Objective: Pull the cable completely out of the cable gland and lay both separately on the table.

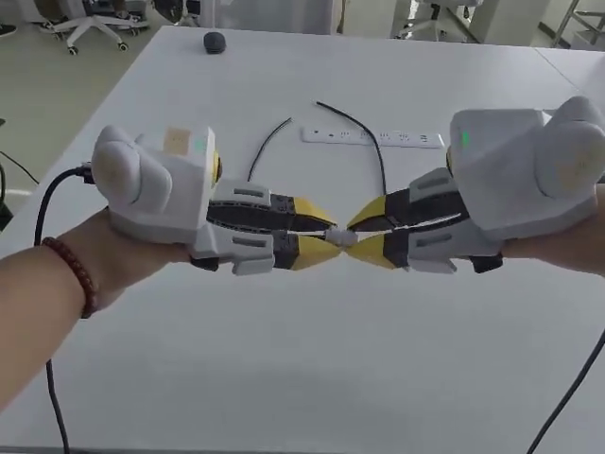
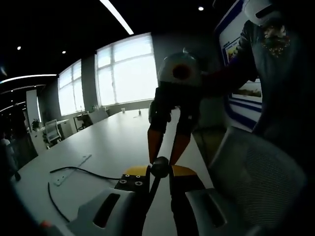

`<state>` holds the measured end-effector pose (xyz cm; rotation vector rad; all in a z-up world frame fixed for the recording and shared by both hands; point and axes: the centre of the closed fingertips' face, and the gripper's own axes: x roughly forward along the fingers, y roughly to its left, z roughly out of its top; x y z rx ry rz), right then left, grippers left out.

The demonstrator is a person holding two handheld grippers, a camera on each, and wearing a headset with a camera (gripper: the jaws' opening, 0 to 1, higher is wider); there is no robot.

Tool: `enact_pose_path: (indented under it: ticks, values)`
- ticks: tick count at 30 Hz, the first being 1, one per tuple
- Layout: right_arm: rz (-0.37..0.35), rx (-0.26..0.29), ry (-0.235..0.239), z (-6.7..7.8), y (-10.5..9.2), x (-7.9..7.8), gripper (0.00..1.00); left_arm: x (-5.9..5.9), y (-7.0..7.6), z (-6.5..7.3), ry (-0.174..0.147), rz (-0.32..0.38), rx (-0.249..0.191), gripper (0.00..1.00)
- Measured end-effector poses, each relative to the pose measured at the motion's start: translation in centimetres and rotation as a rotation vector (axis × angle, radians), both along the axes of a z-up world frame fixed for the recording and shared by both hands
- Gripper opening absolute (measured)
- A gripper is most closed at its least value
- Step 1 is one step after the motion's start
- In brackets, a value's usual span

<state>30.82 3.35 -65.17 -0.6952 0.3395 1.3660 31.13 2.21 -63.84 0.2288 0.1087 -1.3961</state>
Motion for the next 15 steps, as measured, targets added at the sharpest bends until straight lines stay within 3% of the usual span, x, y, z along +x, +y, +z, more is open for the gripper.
enact_pose_path:
  ticks: [4, 7, 9, 10, 11, 12, 13, 14, 15]
  values:
    - [-0.015, 0.023, 0.028, 0.1, 0.1, 0.1, 0.08, 0.0, 0.1, 0.0, -0.014, 0.001, 0.003, 0.16]
    - [-0.013, 0.028, 0.021, 0.2, 0.2, 0.0, 0.07, 0.0, 0.2, 0.1, -0.011, -0.001, -0.008, 0.16]
    - [-0.004, 0.024, -0.032, 0.4, 0.2, 0.2, 0.07, 0.1, 0.3, 0.3, -0.016, 0.007, -0.012, 0.16]
    - [0.009, 0.010, -0.097, 0.8, 0.2, 0.5, 0.06, 0.2, 0.3, 0.5, -0.012, 0.013, -0.019, 0.16]
    - [0.014, 0.008, -0.138, 1.0, 0.2, 0.7, 0.06, 0.6, 0.3, 0.8, 0.017, 0.036, -0.045, 0.16]
    - [0.015, 0.006, -0.155, 1.1, 0.3, 0.8, 0.06, 0.6, 0.4, 0.9, 0.018, 0.039, -0.048, 0.16]
    - [0.025, -0.014, -0.205, 1.2, 0.2, 0.8, 0.06, 0.7, 0.4, 1.0, 0.040, 0.051, -0.056, 0.16]
    - [0.030, -0.020, -0.241, 1.4, 0.2, 0.9, 0.06, 0.8, 0.4, 1.1, 0.042, 0.055, -0.058, 0.16]
    - [0.042, -0.035, -0.286, 1.5, 0.2, 0.9, 0.06, 0.9, 0.4, 1.2, 0.072, 0.063, -0.066, 0.16]
